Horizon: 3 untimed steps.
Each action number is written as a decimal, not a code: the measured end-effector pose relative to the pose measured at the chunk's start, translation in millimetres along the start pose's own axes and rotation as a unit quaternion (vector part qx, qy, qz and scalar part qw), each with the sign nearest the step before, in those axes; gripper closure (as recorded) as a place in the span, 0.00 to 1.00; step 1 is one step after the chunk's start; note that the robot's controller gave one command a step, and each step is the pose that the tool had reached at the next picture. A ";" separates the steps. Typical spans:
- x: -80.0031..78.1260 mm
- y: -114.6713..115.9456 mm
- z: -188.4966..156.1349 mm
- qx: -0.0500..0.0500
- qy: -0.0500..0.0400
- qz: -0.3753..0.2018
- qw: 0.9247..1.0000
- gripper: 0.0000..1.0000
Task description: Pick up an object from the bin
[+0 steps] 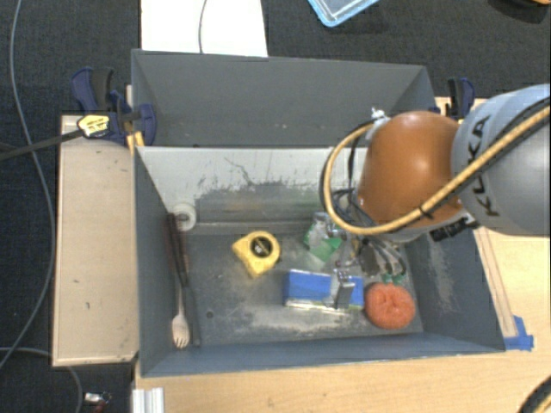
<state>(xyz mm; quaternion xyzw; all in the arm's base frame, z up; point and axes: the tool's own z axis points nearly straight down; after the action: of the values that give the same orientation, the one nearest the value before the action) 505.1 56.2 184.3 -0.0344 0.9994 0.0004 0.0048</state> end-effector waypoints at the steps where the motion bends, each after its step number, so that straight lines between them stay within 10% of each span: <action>1: 1.0 -1.2 38.9 0.000 0.004 0.009 1.000 0.00; 2: -27.0 38.9 109.2 -0.001 -0.001 0.121 0.993 0.00; 3: -12.8 -17.4 113.6 0.001 -0.002 0.064 0.998 1.00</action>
Offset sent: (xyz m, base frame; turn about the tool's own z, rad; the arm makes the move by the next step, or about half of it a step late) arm 0.0261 0.0444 -0.1143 0.2445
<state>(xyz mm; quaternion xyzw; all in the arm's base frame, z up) 520.2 39.9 70.8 0.0293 0.9995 0.0001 0.0065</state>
